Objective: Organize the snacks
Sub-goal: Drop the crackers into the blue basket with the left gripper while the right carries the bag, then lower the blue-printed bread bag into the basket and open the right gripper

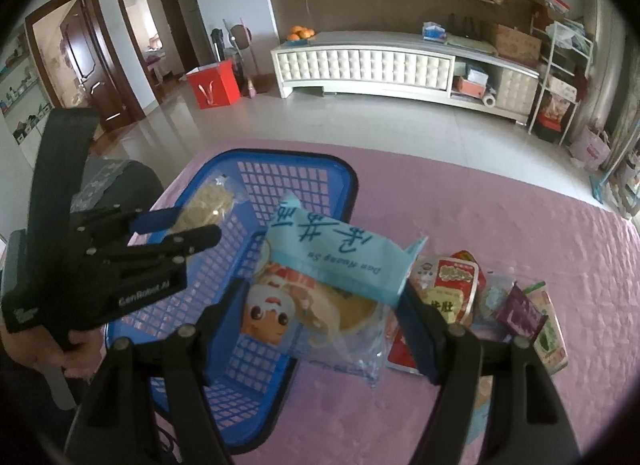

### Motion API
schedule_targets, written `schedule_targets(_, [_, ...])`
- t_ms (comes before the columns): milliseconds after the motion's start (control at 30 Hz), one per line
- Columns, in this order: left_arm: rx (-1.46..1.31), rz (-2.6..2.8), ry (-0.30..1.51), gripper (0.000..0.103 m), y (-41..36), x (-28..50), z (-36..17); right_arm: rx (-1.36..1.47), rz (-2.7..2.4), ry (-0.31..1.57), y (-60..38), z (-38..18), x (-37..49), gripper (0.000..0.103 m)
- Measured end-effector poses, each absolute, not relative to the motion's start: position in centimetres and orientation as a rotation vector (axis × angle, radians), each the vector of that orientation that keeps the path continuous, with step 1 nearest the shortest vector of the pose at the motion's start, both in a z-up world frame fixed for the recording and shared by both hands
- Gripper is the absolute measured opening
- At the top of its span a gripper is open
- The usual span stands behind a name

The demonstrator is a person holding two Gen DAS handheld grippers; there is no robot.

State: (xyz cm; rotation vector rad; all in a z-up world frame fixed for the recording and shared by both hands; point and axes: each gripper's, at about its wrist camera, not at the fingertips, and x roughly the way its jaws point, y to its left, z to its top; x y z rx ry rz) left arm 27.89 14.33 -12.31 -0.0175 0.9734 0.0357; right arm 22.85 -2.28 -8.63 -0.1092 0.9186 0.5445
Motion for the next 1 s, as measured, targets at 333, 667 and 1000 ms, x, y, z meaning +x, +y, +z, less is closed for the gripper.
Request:
schedule_targets(333, [0.010, 0.009, 0.939, 0.079, 14.7, 25.3, -11.3, -0.133, 0.545, 0.892, -1.7, -6.6, 21.5, 0.076])
schedule_targets(667, [0.012, 0.033, 0.874, 0.079, 17.2, 21.7, -8.0, -0.205, 0.599, 0.852, 2.0, -5.0, 20.9, 0.076])
schedule_targets(1000, [-0.024, 0.063, 0.872, 0.079, 20.5, 21.9, -8.0, -0.273, 0.621, 0.892, 5.5, -6.4, 23.4, 0.076])
